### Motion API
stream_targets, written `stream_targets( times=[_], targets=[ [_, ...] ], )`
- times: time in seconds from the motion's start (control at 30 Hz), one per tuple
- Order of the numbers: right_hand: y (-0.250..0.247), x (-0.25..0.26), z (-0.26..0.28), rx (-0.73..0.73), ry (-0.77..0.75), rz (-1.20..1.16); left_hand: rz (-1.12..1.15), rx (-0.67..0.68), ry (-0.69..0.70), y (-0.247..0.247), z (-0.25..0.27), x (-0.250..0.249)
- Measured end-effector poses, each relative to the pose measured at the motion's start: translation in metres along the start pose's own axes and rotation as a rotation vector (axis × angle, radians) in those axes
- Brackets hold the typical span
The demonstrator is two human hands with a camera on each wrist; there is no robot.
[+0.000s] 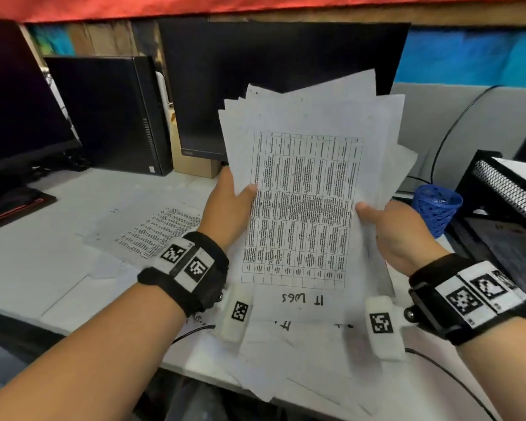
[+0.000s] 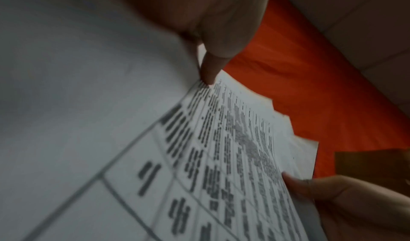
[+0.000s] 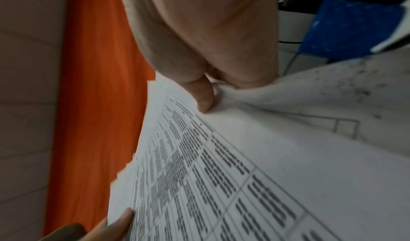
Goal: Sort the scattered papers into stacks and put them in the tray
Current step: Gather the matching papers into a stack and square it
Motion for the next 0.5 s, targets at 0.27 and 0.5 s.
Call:
stream_targets(
  times=[0.27,0.5],
  targets=[
    [0.004,0.061,0.029,-0.057,-0.388,-0.041,-0.062,-0.067,0.318,-0.023,0.001,-0.062],
    [-0.014,0.07,0.035,-0.223,-0.458,-0.093,-0.05,0.045,0.22,-0.013,0.016,-0.038]
  ],
)
Point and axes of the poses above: each hand's wrist, its own z-axis away from the middle knuckle, its own y-axis out of the palm, x = y × z, the point moved 8 cm from there along -z, towards the middle knuckle, and after that the axes turned 2 degrees about x, right-handed, at the moved point
